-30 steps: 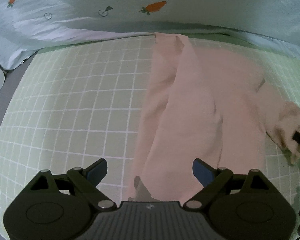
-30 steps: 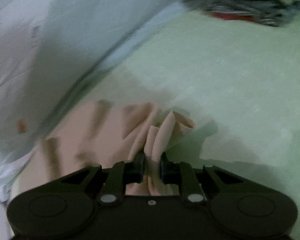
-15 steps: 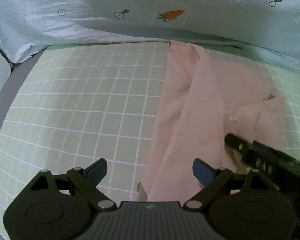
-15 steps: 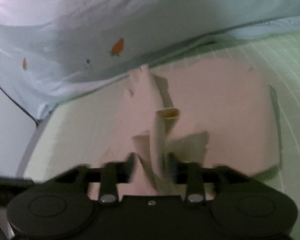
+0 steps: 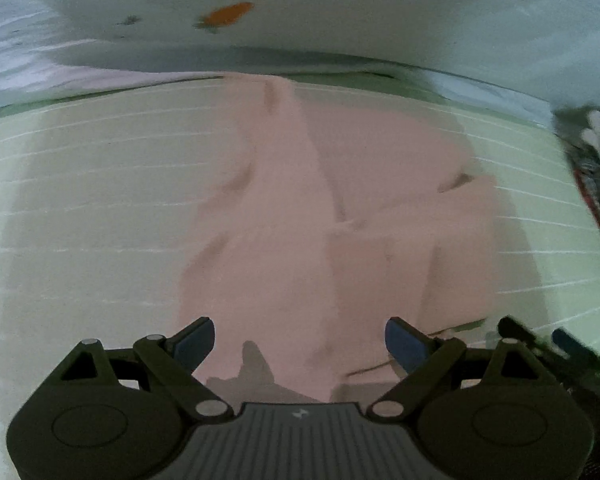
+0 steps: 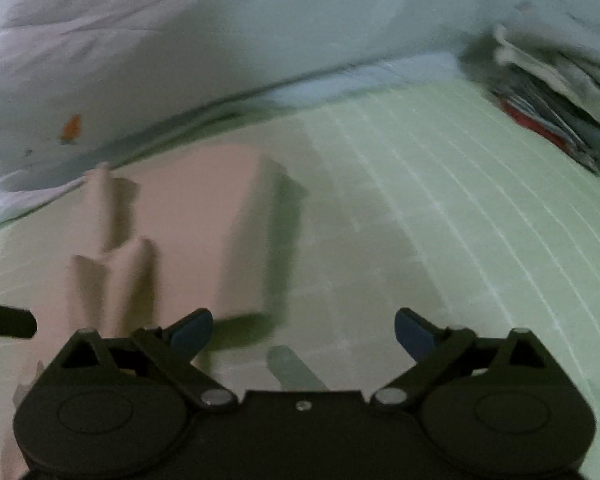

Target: Fold clothes

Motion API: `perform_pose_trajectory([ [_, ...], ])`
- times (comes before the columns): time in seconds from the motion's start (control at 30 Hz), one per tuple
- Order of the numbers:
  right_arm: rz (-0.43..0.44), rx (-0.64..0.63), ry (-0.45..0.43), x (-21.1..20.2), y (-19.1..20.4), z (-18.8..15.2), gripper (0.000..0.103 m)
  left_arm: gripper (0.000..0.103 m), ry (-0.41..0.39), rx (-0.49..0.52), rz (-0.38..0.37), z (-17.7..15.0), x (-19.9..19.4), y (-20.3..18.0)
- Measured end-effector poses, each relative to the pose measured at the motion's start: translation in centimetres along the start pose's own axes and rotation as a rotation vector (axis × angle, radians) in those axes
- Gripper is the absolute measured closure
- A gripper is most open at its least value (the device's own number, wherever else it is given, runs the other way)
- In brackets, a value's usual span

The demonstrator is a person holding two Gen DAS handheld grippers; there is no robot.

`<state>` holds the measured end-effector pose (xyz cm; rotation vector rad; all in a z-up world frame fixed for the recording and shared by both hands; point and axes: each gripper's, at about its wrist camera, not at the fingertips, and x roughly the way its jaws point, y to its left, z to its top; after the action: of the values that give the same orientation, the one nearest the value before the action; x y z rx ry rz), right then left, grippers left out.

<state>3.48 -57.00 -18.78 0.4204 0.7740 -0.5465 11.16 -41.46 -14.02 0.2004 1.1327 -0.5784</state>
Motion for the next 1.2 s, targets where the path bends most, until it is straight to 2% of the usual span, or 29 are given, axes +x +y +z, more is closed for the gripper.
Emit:
perform_pose_trajectory([
  [0.1,-0.033,0.025,0.014,0.5,-1.5,-0.4,0.004,0.011,0.002,0.002,-0.043,0.8,1.6,-1.0],
  [0.2,-0.049,0.039,0.032,0.6,-2.2,-0.6,0.004,0.019,0.004,-0.003,-0.070,1.7,3.2,-1.6],
  [0.3,-0.058,0.048,0.045,0.8,-2.2,-1.0,0.004,0.042,0.017,0.012,-0.075,2.2,4.6,-1.9],
  [0.37,-0.063,0.052,0.054,1.1,-2.1,-1.3,0.004,0.078,0.034,0.018,-0.066,2.6,5.2,-1.9],
  [0.43,-0.069,0.053,0.056,1.2,-1.9,-1.6,0.004,0.089,0.021,0.037,-0.057,2.8,5.1,-1.8],
  [0.63,-0.085,0.040,0.055,0.4,-0.1,-2.4,0.004,0.091,-0.086,0.068,-0.078,3.3,1.6,0.2],
  [0.73,-0.086,0.033,0.042,-0.2,1.2,-2.6,0.004,0.091,-0.138,0.048,-0.082,4.0,-0.3,2.1],
  [0.87,-0.088,0.019,0.021,-1.1,3.4,-2.9,0.004,0.091,-0.215,0.015,-0.080,4.9,-2.5,5.7],
  [1.0,-0.092,0.008,0.007,-2.0,6.2,-3.6,0.004,0.091,-0.275,-0.030,-0.036,5.5,-4.4,10.5],
  [1.13,-0.113,-0.003,-0.001,-2.9,8.9,-4.7,0.004,0.091,-0.266,-0.099,0.008,5.3,-4.3,15.2],
  [1.2,-0.125,-0.008,-0.002,-3.4,10.1,-5.3,0.004,0.088,-0.253,-0.136,0.031,5.1,-4.1,17.5],
])
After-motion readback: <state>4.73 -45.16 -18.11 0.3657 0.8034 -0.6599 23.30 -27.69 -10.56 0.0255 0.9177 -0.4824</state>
